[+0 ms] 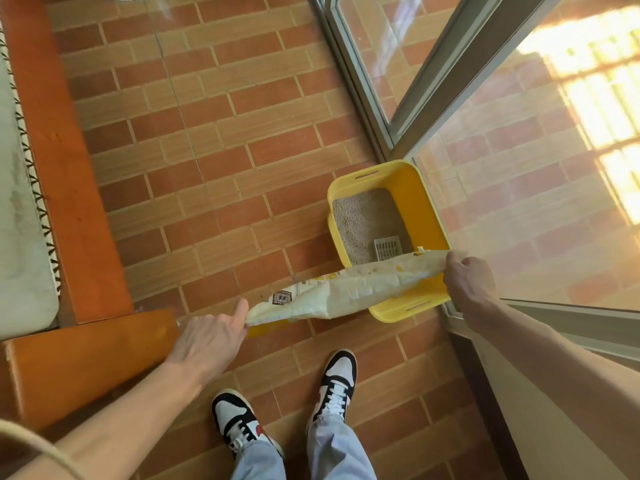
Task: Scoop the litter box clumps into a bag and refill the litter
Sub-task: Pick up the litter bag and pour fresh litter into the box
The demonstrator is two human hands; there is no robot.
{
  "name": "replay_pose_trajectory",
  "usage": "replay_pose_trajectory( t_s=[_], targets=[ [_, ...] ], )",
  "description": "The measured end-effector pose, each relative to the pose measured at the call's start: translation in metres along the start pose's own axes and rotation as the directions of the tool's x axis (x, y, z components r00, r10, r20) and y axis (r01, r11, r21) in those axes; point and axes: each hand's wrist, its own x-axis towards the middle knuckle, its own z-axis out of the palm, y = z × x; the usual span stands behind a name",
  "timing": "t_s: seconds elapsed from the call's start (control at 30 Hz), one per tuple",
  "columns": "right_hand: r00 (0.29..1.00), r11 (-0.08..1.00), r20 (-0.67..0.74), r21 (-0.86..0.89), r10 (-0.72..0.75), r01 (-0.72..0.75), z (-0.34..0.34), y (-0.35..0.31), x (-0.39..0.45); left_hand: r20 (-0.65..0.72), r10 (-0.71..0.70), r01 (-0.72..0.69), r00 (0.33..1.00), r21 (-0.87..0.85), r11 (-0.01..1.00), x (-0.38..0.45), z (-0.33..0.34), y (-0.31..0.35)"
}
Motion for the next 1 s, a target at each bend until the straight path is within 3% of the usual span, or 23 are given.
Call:
replay_pose_trajectory(
  t_s=[0.3,0.43,0.77,1.0],
  targets=[
    [0.952,0.954,0.067,0.007,-0.3,0.3,0.019,0.011,-0.041,0.04,-0.085,0.091,0.996,-0.187,0.978,-0.008,0.06,0.024],
    [0.941,0.941,0.057,0.078,-0.334,0.329,0.035,0.016,-0.073,0.13,-0.156,0.18,0.979,-0.197,0.964,-0.012,0.096,0.024],
    [0.944,0.923,0.038,0.228,-0.327,0.311,0.047,0.034,-0.133,0.141,-0.224,0.244,0.964,-0.145,0.959,-0.01,0.136,0.027],
    [0.938,0.93,0.12,0.224,-0.325,0.293,0.054,0.031,-0.157,0.057,-0.14,0.15,0.989,-0.27,0.951,-0.018,0.116,0.042]
  ],
)
